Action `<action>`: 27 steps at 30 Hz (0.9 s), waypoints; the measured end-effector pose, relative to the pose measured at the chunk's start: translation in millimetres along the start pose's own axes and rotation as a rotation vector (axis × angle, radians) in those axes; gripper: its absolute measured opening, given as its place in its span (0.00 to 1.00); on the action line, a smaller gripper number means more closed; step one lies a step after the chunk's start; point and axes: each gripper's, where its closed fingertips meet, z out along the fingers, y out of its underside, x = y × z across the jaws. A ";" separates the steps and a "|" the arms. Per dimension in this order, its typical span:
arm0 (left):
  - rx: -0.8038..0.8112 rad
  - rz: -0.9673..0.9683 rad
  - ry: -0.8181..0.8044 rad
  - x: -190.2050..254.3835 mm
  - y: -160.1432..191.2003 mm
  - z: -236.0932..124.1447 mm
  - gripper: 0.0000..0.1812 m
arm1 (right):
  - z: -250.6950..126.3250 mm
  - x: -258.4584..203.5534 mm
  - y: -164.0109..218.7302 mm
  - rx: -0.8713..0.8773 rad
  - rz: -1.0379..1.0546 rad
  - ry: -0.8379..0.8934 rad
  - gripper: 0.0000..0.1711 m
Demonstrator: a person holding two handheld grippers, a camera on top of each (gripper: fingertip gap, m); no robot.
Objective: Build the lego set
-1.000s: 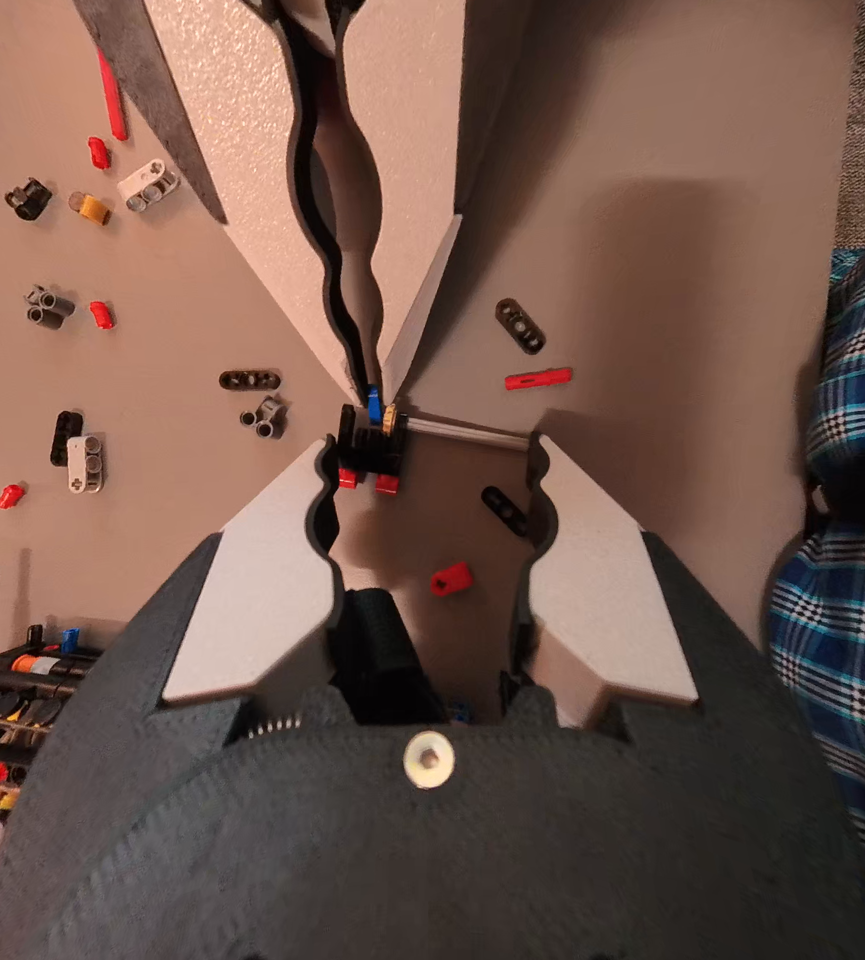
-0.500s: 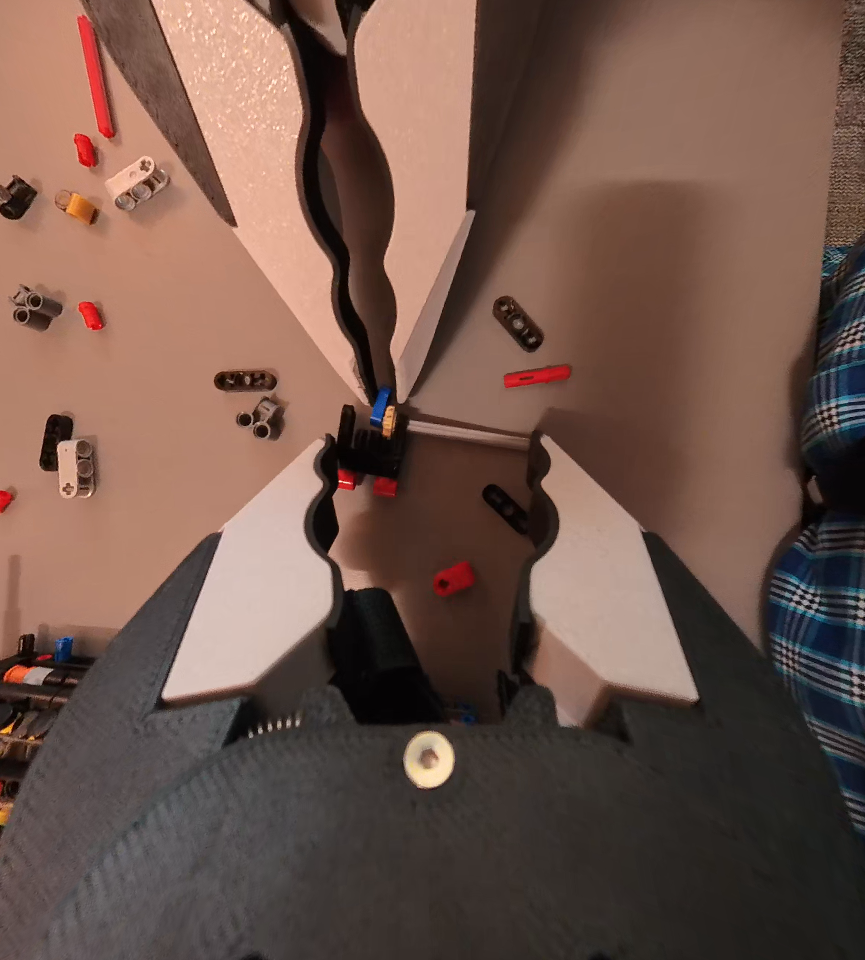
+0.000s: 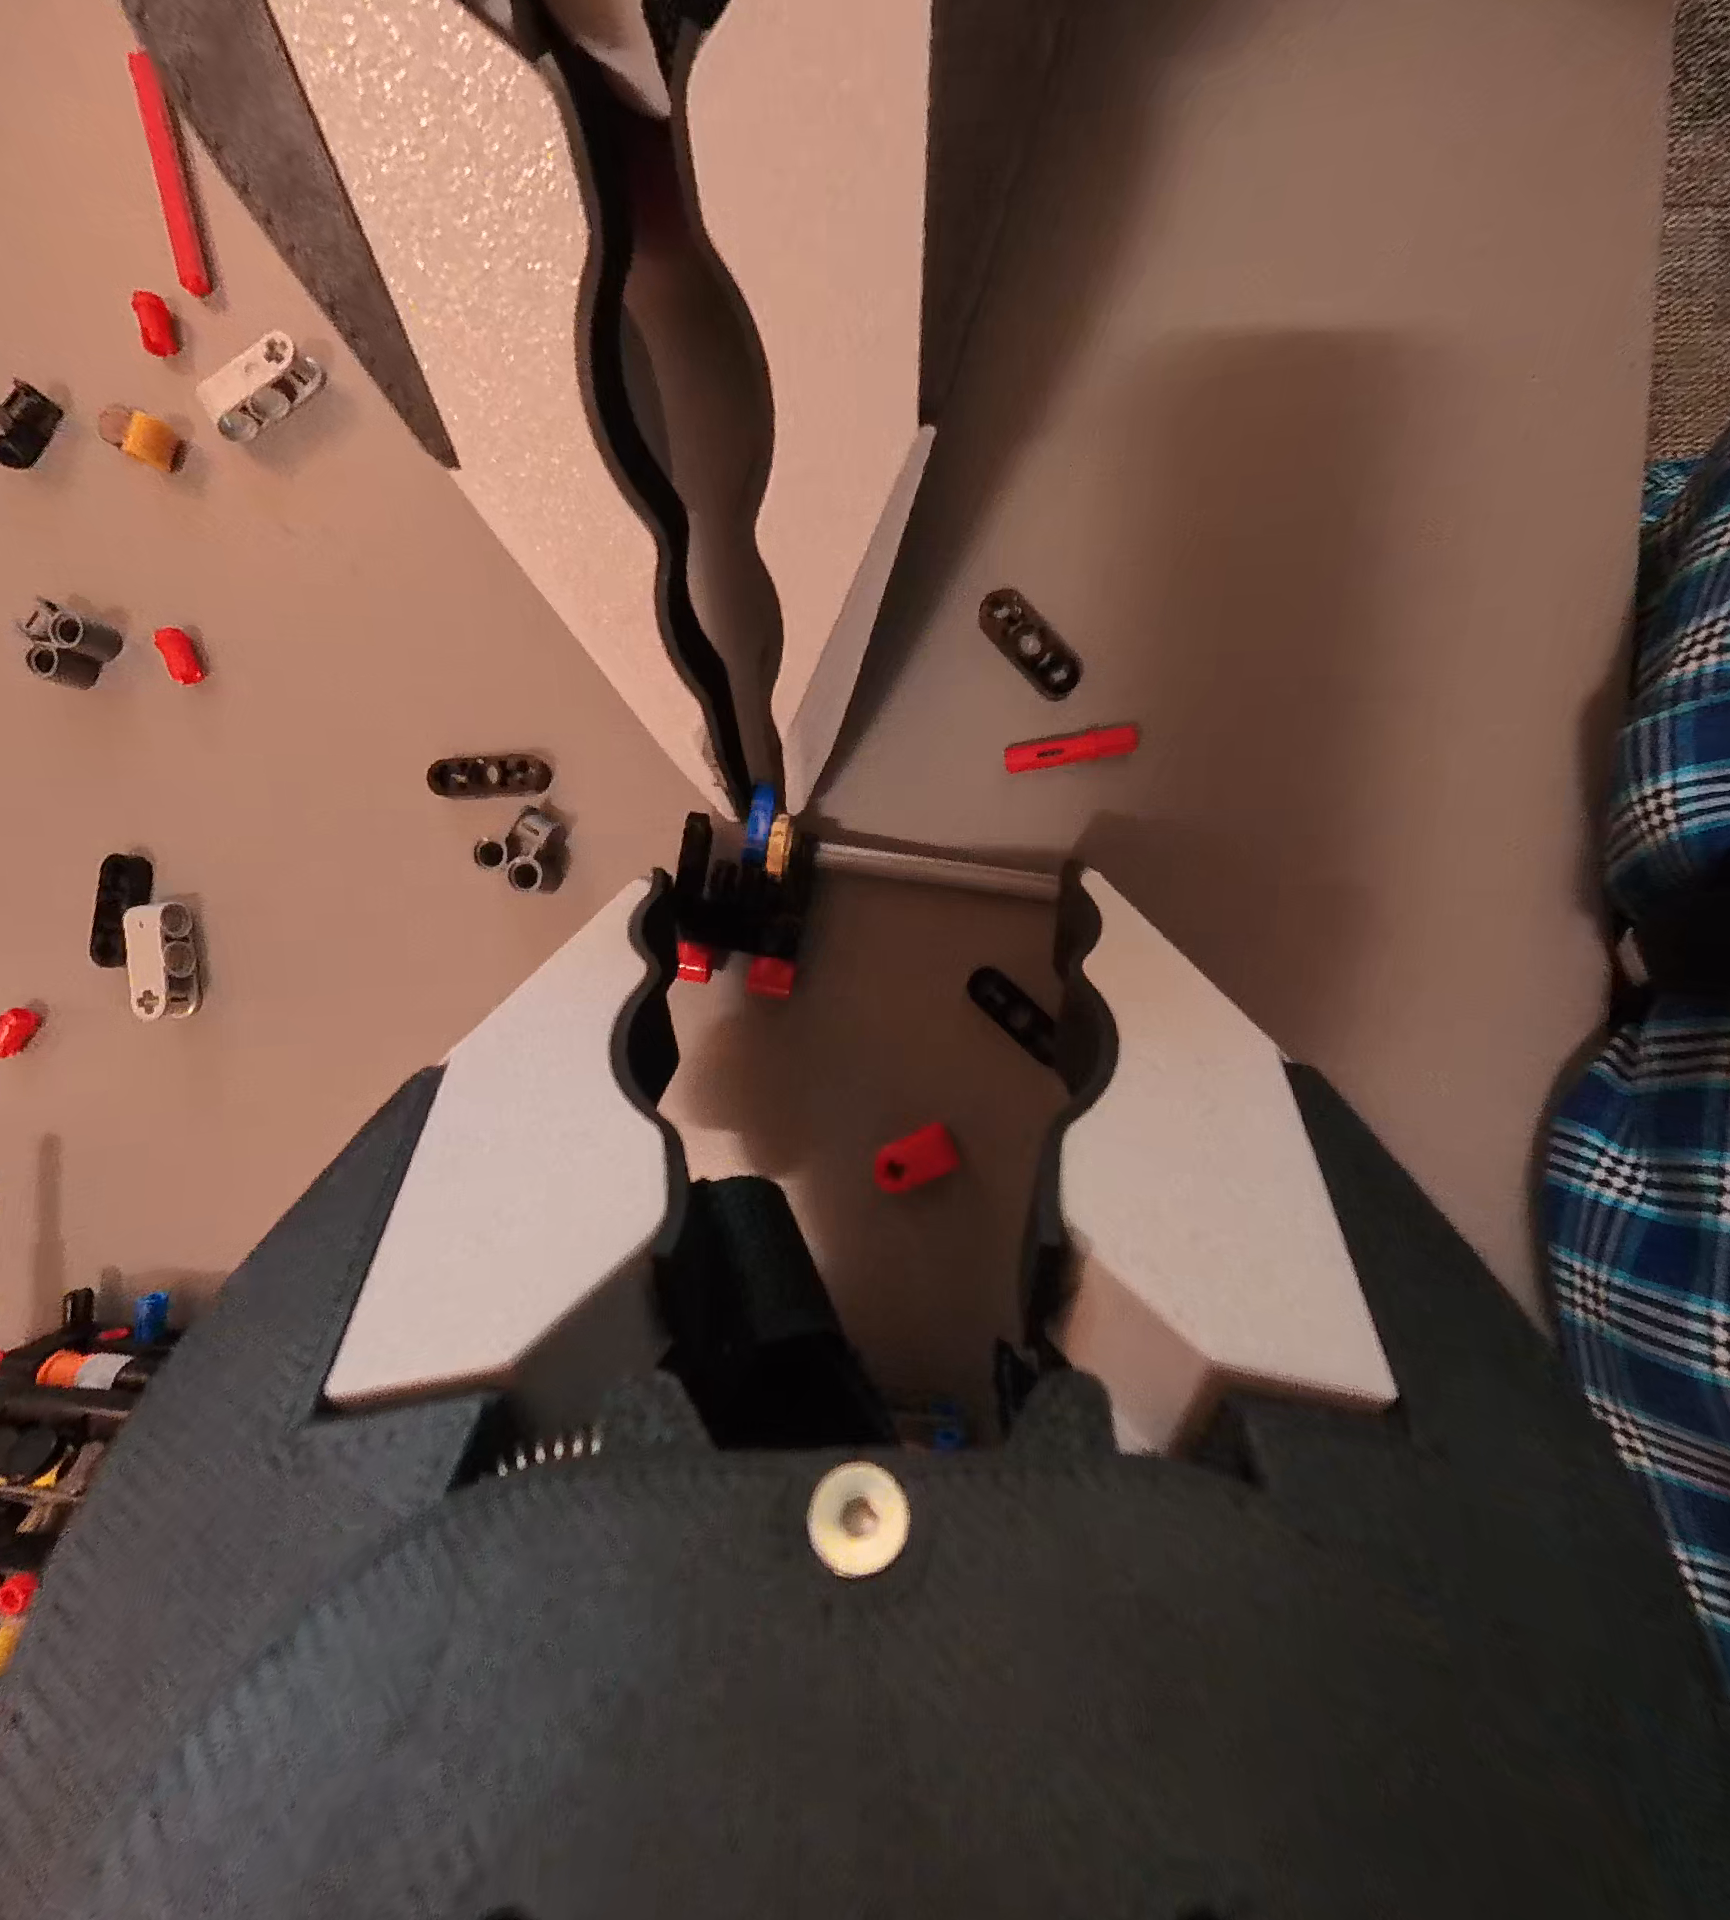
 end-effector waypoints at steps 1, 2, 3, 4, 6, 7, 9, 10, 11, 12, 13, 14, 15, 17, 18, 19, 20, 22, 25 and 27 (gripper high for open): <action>0.002 0.002 -0.001 -0.1 0.1 -0.1 0.40 | 0.1 -0.2 -0.1 0.001 0.001 -0.003 0.01; 0.005 0.000 0.000 -0.2 0.1 0.0 0.40 | 0.1 -0.1 -0.3 0.002 0.004 -0.006 0.01; 0.008 -0.002 0.001 -0.3 0.4 0.0 0.40 | 0.1 0.0 -0.5 0.003 0.007 -0.009 0.01; 0.009 -0.001 0.001 -0.5 0.5 -0.1 0.40 | 0.1 0.1 -0.7 0.005 0.009 -0.011 0.01; 0.011 -0.001 0.002 -0.6 0.6 0.0 0.40 | 0.5 0.2 -0.6 0.003 0.011 -0.013 0.01; 0.012 0.002 0.002 -0.7 0.5 0.0 0.40 | 0.6 0.3 -0.5 0.002 0.014 -0.016 0.01; 0.011 0.008 0.004 -0.8 0.6 0.1 0.40 | 1.3 0.3 0.3 -0.004 0.021 -0.022 0.01; 0.008 0.012 0.004 -0.8 0.6 0.1 0.40 | 1.5 0.4 0.5 -0.006 0.027 -0.028 0.01; 0.006 0.014 0.005 -0.8 0.7 0.1 0.40 | 1.6 0.4 0.6 -0.006 0.032 -0.032 0.01; 0.007 0.015 0.006 -0.8 0.8 0.2 0.40 | 1.7 0.4 0.7 -0.007 0.037 -0.037 0.01; 0.009 0.017 0.007 -0.9 0.7 0.2 0.40 | 1.9 0.4 0.7 -0.008 0.042 -0.042 0.01; 0.010 0.018 0.007 -1.0 0.8 0.2 0.40 | 2.0 0.5 0.8 -0.009 0.045 -0.044 0.01; 0.014 0.016 0.007 -1.0 0.8 0.3 0.40 | 2.2 0.5 1.0 -0.010 0.047 -0.046 0.01; 0.016 0.018 0.005 -1.0 0.8 0.3 0.40 | 2.5 0.7 1.2 -0.011 0.054 -0.053 0.01; 0.016 0.018 0.006 -1.0 0.9 0.2 0.40 | 2.5 0.7 1.2 -0.012 0.061 -0.058 0.01; 0.017 0.020 0.008 -1.0 0.9 0.3 0.40 | 2.6 0.8 1.3 -0.013 0.065 -0.063 0.01; 0.017 0.022 0.009 -1.0 0.9 0.3 0.40 | 2.6 0.8 1.4 -0.013 0.068 -0.067 0.01; 0.019 0.025 0.012 -1.1 0.9 0.3 0.40 | 2.7 0.9 1.4 -0.014 0.077 -0.077 0.01; 0.022 0.028 0.013 -1.0 0.9 0.2 0.40 | 2.8 1.1 1.5 -0.015 0.086 -0.088 0.00; 0.021 0.033 0.015 -0.9 0.8 0.0 0.39 | 2.8 1.2 1.5 -0.015 0.093 -0.100 0.01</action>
